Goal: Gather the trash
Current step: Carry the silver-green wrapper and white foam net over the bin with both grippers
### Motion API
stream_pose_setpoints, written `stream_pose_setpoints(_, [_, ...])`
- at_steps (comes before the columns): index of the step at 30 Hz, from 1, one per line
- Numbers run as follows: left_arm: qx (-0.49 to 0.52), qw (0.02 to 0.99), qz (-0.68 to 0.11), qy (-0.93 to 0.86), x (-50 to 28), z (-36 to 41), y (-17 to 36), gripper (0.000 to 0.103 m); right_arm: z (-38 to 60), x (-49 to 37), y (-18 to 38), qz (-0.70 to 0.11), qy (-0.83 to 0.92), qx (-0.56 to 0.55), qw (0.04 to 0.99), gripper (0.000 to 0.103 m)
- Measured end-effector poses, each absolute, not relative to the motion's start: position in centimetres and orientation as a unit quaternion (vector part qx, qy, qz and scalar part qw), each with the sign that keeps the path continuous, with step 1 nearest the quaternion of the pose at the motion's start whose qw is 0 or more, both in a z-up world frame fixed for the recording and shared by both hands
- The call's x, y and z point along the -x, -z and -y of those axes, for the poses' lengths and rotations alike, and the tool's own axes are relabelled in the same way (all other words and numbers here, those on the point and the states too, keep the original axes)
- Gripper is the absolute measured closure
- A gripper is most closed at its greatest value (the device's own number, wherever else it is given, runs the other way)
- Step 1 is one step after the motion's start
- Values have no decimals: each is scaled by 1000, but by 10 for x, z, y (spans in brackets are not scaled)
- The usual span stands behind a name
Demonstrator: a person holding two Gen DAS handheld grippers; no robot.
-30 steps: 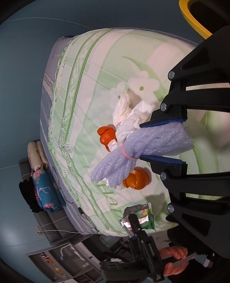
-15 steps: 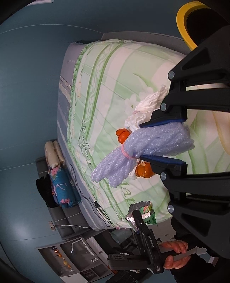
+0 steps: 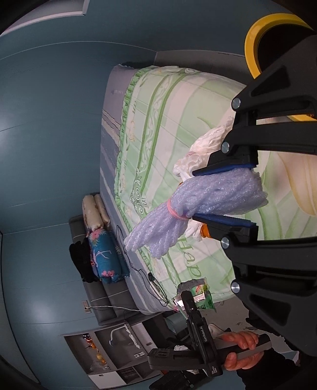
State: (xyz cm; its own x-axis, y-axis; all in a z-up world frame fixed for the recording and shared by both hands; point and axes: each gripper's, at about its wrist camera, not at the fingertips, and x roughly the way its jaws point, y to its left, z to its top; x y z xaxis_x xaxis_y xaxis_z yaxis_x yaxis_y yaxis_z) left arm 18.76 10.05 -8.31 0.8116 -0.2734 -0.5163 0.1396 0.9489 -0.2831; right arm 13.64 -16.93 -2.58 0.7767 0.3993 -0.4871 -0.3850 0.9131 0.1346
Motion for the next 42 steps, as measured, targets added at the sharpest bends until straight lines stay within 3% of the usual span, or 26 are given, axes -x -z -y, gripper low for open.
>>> stream_pose_setpoints(42, [42, 934, -248, 253, -145, 58, 15, 66, 294, -71, 7, -210, -75, -74, 972, 75])
